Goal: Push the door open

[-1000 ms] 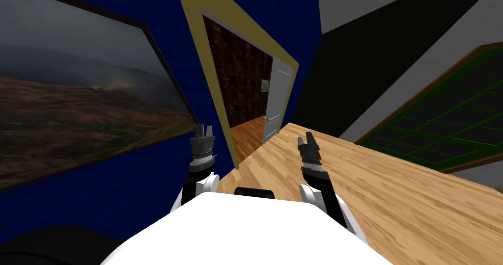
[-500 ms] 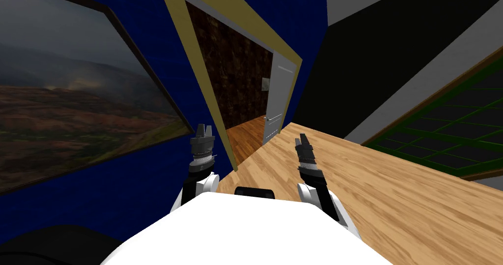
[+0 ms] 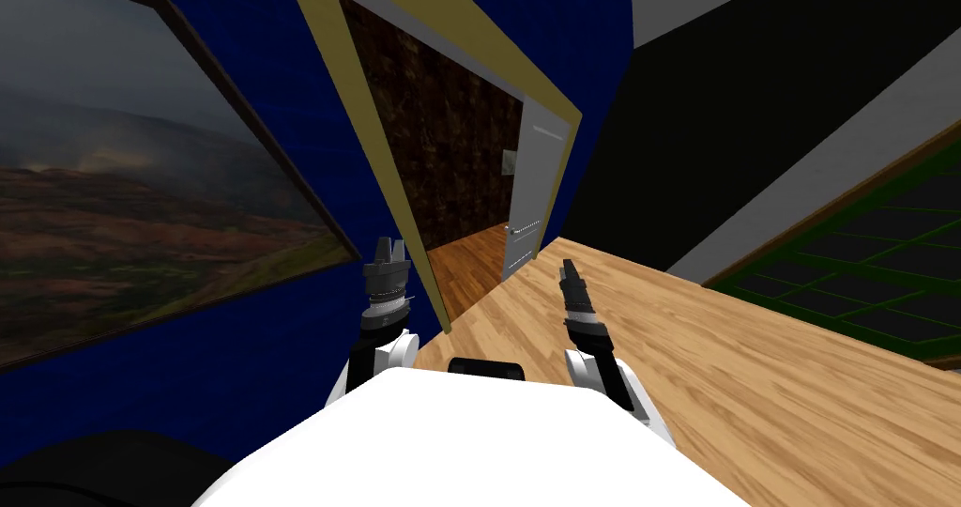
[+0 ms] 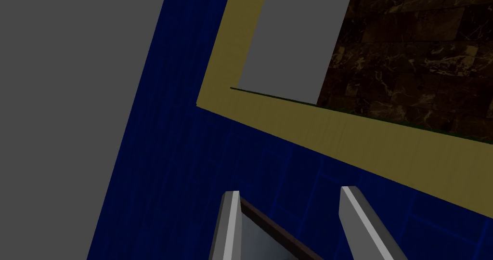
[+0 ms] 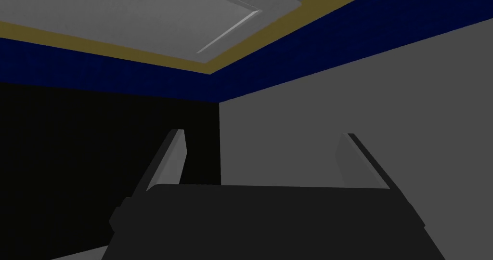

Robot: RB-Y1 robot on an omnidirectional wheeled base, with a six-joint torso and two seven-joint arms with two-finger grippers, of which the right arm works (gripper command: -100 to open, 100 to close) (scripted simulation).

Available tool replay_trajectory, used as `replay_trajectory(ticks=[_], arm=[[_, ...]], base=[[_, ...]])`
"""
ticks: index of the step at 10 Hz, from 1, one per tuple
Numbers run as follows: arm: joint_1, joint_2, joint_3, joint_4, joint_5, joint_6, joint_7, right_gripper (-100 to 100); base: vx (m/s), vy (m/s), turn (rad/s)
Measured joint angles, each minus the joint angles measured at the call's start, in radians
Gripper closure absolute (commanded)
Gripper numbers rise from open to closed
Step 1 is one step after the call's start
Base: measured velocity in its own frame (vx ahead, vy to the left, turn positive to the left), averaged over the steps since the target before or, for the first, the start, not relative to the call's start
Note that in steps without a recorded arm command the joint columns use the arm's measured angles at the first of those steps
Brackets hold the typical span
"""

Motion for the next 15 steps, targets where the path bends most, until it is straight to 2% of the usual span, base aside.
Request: replay_trajectory(ticks=[5,15], arm=[[-0.044,-0.011,0.008,0.117,0.038,-0.043,0.082,-100],[-0.12,-0.034,0.018,0.316,0.103,-0.112,0.224,-100]], base=[[0.12,-0.071,0.045],[0.092,-0.067,0.04]])
